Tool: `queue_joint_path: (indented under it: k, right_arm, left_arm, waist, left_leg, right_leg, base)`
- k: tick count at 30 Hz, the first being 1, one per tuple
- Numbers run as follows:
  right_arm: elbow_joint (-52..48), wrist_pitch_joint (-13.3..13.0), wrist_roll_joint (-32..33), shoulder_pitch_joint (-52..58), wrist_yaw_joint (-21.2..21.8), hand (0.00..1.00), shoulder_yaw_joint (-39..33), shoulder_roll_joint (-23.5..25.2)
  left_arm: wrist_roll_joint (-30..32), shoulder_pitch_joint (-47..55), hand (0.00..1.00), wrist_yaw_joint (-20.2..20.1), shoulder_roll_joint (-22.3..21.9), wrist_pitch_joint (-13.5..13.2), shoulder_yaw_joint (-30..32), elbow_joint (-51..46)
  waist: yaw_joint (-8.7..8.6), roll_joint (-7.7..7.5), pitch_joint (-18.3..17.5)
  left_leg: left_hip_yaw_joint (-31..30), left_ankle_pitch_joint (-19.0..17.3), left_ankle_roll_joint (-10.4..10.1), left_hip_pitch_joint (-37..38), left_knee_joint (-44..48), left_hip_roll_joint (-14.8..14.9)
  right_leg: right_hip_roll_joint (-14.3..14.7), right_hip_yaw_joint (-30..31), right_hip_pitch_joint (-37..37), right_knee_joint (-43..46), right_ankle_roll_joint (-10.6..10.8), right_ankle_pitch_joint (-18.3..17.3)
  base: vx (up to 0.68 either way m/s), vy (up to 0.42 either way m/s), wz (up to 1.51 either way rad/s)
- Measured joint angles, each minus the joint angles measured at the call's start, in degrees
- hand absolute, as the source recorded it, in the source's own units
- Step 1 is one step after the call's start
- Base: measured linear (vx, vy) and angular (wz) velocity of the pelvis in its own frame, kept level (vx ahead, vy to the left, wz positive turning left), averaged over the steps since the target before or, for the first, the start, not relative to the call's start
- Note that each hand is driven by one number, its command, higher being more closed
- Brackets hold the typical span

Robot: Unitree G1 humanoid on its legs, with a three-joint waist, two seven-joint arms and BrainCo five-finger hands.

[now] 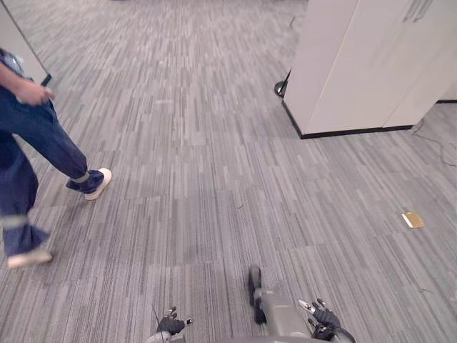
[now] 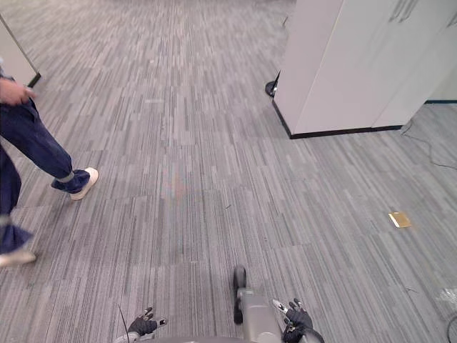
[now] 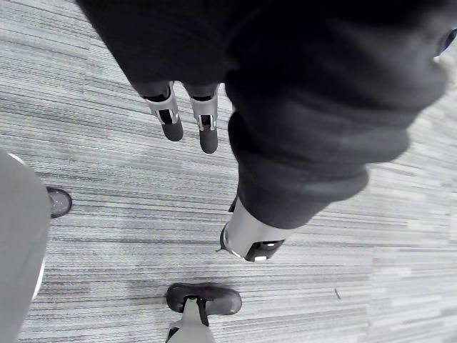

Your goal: Organize washtable

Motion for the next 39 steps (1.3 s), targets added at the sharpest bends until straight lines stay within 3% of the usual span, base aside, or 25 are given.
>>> queue_joint_path:
  k: [1,2,3,5,7,8,10,12,13,14,16,17,19,20,21,23,25,26,29,30,33,35,37,38,39]
  right_arm:
    - [-0.04,0.17,0.03,-0.06,0.02,0.0,-0.25,-0.09]
    - [-0.11,0.46,-0.02,-0.75,0.06,0.0,-0.27,-0.21]
    - [-0.37,0.56,-0.31,-0.91,0.04,0.0,0.16,-0.34]
    - [-0.3,0.53,-0.6,-1.01,-0.12,0.0,1.58,-1.41]
    - [0.07,0.95,-0.61,-0.95,-1.13,0.0,1.9,-1.91]
    - [0.43,1.09,-0.74,-0.83,-1.23,0.0,2.07,-1.59]
    - [0.77,1.13,-1.24,-1.28,-1.22,0.0,2.51,-1.15]
    - [1.25,1.45,-2.28,-1.99,-1.22,0.0,2.49,-1.05]
    - [1.3,1.53,-2.9,-1.78,-1.24,0.0,2.5,-1.1]
    - [1.42,1.57,-3.25,-1.32,-1.18,0.0,2.75,-1.4]
    - [1.61,1.56,-3.28,-0.86,-1.17,0.0,3.07,-2.01]
    - [2.79,1.51,-3.27,0.11,-1.18,0.0,2.87,-2.56]
    - [5.0,1.37,-3.3,0.38,-1.2,0.0,2.47,-1.54]
    - [5.29,1.45,-3.49,0.45,-1.12,0.0,2.5,-0.93]
    - [6.19,1.42,-4.35,0.64,-0.87,0.0,2.35,0.36]
    - [6.54,1.4,-4.35,0.81,-0.8,0.0,1.43,0.92]
    - [6.29,1.4,-4.24,0.74,-0.57,0.0,0.52,0.72]
    - [5.99,1.33,-4.2,0.68,-0.57,0.0,0.16,0.0]
    - [4.01,0.98,-2.45,0.59,-0.72,0.0,0.7,-0.31]
    - [2.75,0.82,-2.12,0.73,-0.71,0.0,1.23,-0.76]
    - [2.13,0.73,-1.6,0.67,-0.72,0.0,2.68,-1.65]
    - [1.79,0.51,-0.33,0.28,-0.69,0.0,2.9,-1.54]
    - [0.89,0.32,-0.15,0.24,-0.73,0.0,2.62,-0.59]
    - [0.57,0.52,0.22,0.96,-0.68,0.0,1.93,-0.82]
    - [0.48,0.71,0.2,1.3,-0.66,0.0,1.69,-1.52]
  left_arm:
    - [0.12,-0.17,0.0,0.01,-0.13,-0.08,1.31,-0.01]
    - [0.16,-0.29,0.0,0.0,-1.04,-0.21,3.54,-0.21]
    - [-0.38,-0.32,0.0,0.06,-1.64,0.07,6.09,-0.97]
    - [-0.91,-0.34,0.0,0.15,-2.2,0.34,7.71,-1.84]
    - [-2.47,-0.4,0.0,0.17,-2.12,0.37,7.82,-2.8]
    - [-4.05,0.02,0.0,0.39,-2.23,0.33,7.91,-4.35]
    - [-7.14,0.56,0.0,1.24,-2.49,-0.19,7.85,-6.61]
    - [-10.08,0.56,0.0,1.74,-2.23,-0.37,7.45,-7.46]
    - [-11.76,0.71,0.0,2.21,-2.24,-0.48,7.03,-7.61]
    - [-13.21,1.42,0.0,2.84,-2.49,-0.76,6.55,-8.07]
    - [-14.39,1.73,0.0,2.97,-2.61,-1.43,6.55,-8.56]
    - [-15.1,2.49,0.0,3.59,-2.56,-2.26,6.6,-8.65]
    - [-16.63,3.86,0.0,4.23,-2.03,-2.7,8.03,-8.2]
    - [-16.68,5.25,0.0,4.23,-1.35,-2.74,8.51,-8.25]
    - [-16.73,6.02,0.0,4.29,-0.84,-2.9,9.67,-8.01]
    - [-17.22,5.86,0.0,4.41,-0.45,-2.8,10.33,-6.86]
    - [-17.18,5.98,0.0,4.64,-0.77,-2.59,10.43,-6.63]
    - [-17.18,5.86,0.0,4.63,-1.41,-2.59,10.4,-6.73]
    - [-16.5,4.38,0.0,4.73,-1.5,-2.19,8.45,-5.48]
    - [-16.14,3.34,0.0,4.14,-1.53,-2.09,6.46,-5.15]
    - [-14.16,0.54,0.0,2.81,-1.46,-1.79,2.95,-3.29]
    - [-10.74,-0.76,0.0,1.34,-1.11,-0.94,2.47,-1.58]
    - [-5.35,-1.07,0.0,-0.01,0.82,0.02,2.61,-0.46]
    - [-2.55,-1.1,0.0,-0.26,0.7,0.13,2.89,0.62]
    - [-1.34,-0.98,0.0,-0.47,0.03,0.32,3.05,0.68]
  waist:
    - [0.33,0.51,0.03]
    - [0.44,0.38,-0.36]
    - [0.42,1.13,-0.04]
    - [1.88,2.68,0.82]
    - [3.22,3.45,1.76]
    - [3.55,1.97,2.51]
    - [3.48,1.13,2.48]
    - [3.55,0.94,2.46]
    - [3.64,0.89,2.43]
    - [3.88,1.27,2.23]
    - [5.23,2.06,1.85]
    - [6.62,2.69,1.03]
    - [7.14,0.69,-0.29]
    - [7.26,-1.23,-2.15]
    - [7.62,-3.33,-3.72]
    - [7.98,-4.29,-3.75]
    - [7.91,-2.99,-3.39]
    - [8.2,-1.41,-2.68]
    - [6.17,-0.84,-2.48]
    - [5.12,-0.02,-2.22]
    - [3.19,0.99,-1.3]
    - [1.46,0.98,-0.38]
    - [-0.42,-1.84,0.12]
    - [-0.5,-1.94,0.06]
    - [-0.62,-1.42,-0.62]
  left_leg:
    - [-1.01,0.23,-0.59,-1.68,4.03,0.77]
    - [-1.98,2.98,-5.36,-6.1,13.87,1.94]
    - [-2.09,9.13,-9.0,-11.27,25.7,2.63]
    - [0.09,18.79,-11.58,-17.72,42.44,5.78]
    - [3.91,14.88,-7.06,-21.53,53.08,9.46]
    - [5.72,12.03,-5.36,-24.04,54.85,10.55]
    - [7.21,7.69,-4.66,-29.56,51.83,11.92]
    - [7.12,6.54,-4.53,-35.16,40.13,12.02]
    - [5.53,7.44,-5.75,-37.12,26.07,10.41]
    - [2.76,10.12,-8.91,-38.69,12.17,9.63]
    - [-0.68,12.26,-11.45,-42.59,5.02,10.41]
    - [-2.52,12.41,-11.7,-45.6,3.51,12.16]
    - [-1.06,22.28,-10.62,-45.55,8.22,11.62]
    - [-0.55,23.42,-9.05,-45.58,8.4,10.06]
    - [1.71,24.26,-6.94,-44.72,8.44,8.9]
    - [5.85,22.36,-0.94,-41.18,9.65,7.57]
    - [7.67,20.35,1.06,-36.25,9.25,6.76]
    - [7.57,17.02,0.61,-31.66,7.39,6.67]
    - [8.04,13.64,1.76,-23.33,2.57,3.92]
    - [8.15,13.33,1.45,-20.64,0.33,3.71]
    - [7.62,11.87,1.18,-16.29,-2.26,3.88]
    - [7.07,9.59,0.23,-12.4,-2.85,4.17]
    - [4.38,6.88,-0.69,-7.67,-4.58,1.21]
    - [2.49,4.87,-0.49,-5.03,-5.14,0.83]
    - [1.29,3.84,0.36,-4.3,-5.27,1.62]
  right_leg:
    - [-0.04,0.45,0.03,1.09,0.03,-0.16]
    - [-0.08,-0.34,0.72,2.75,0.34,-2.96]
    - [0.66,-0.42,2.75,2.66,-0.21,-5.27]
    - [2.56,2.65,8.23,0.29,-1.57,-7.6]
    - [4.04,5.69,16.67,-3.87,-2.86,-8.89]
    - [3.39,7.48,22.27,-7.13,-3.04,-9.34]
    - [1.79,9.66,28.44,-11.4,-2.73,-10.57]
    - [0.04,10.77,31.9,-13.71,-1.58,-12.26]
    - [-1.28,11.14,33.1,-14.27,-0.98,-13.96]
    - [-1.99,12.1,34.72,-14.67,-0.73,-16.04]
    - [-2.1,13.84,36.21,-14.62,-0.12,-18.74]
    - [-2.48,15.7,38.33,-14.66,1.32,-21.65]
    - [-5.69,18.6,40.12,-13.2,1.84,-23.23]
    - [-7.19,20.13,37.68,-9.89,1.56,-22.66]
    - [-8.6,21.46,34.82,-5.1,3.27,-20.83]
    - [-9.7,22.51,32.85,1.37,6.71,-15.78]
    - [-9.49,21.82,31.48,8.41,10.0,-9.41]
    - [-9.22,18.92,29.95,13.56,9.74,-9.0]
    - [-8.65,8.65,22.48,23.53,5.92,-17.47]
    - [-7.03,5.09,18.69,23.4,4.68,-20.27]
    - [-2.74,1.47,11.67,17.26,4.52,-21.22]
    - [-0.08,2.46,9.37,-0.73,7.12,-14.07]
    - [-3.19,4.06,7.3,-10.65,10.34,-8.0]
    - [-3.35,5.14,5.8,-5.6,8.48,-2.25]
    - [-2.0,5.09,4.89,-2.11,7.37,-2.02]
  base:
    - [0.89,-0.201,0.42]
    - [0.86,-0.273,0.18]
    - [0.75,-0.208,-0.02]
    - [0.68,-0.096,-0.69]
    - [0.67,-0.029,-0.87]
    - [0.73,0.007,-0.61]
    - [0.56,0.059,-0.43]
    - [0.54,0.154,-0.23]
    - [0.57,0.205,-0.14]
    - [0.5,0.194,-0.2]
    - [0.54,0.275,-0.48]
    - [0.67,0.408,-0.7]
    - [0.71,0.441,-0.82]
    - [0.87,0.475,-1.0]
    - [0.57,0.3,-0.83]
    - [0.61,0.304,-0.66]
    - [0.68,0.342,-0.54]
    - [0.53,0.296,-0.64]
    - [0.31,0.176,-0.26]
    - [0.27,0.103,0.0]
    - [0.28,0.007,0.08]
    - [0.44,-0.068,0.24]
    - [0.59,-0.163,0.68]
    - [0.59,-0.205,0.73]
    - [0.52,-0.182,0.63]
